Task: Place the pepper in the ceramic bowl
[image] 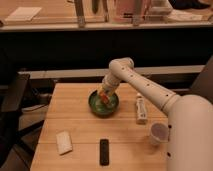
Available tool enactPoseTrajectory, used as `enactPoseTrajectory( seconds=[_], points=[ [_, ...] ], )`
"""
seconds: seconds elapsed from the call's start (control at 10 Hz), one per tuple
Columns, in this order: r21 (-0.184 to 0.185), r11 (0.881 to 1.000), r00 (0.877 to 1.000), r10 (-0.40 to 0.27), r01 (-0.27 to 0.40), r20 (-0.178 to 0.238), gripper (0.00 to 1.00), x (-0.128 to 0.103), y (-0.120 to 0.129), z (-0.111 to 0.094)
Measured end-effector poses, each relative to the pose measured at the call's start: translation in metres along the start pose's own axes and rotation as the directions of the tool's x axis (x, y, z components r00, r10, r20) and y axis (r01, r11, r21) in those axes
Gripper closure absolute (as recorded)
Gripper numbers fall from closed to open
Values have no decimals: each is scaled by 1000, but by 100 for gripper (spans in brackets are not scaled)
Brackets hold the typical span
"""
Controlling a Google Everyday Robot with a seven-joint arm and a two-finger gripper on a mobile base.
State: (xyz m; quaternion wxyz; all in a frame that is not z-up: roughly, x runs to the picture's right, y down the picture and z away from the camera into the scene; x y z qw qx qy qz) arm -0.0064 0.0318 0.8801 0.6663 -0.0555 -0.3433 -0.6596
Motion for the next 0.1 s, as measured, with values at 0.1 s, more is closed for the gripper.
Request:
enactPoseTrajectory(
  seconds=[0.1],
  points=[
    [0,1000,1000,2,-2,0,24,0,0,0]
  ],
)
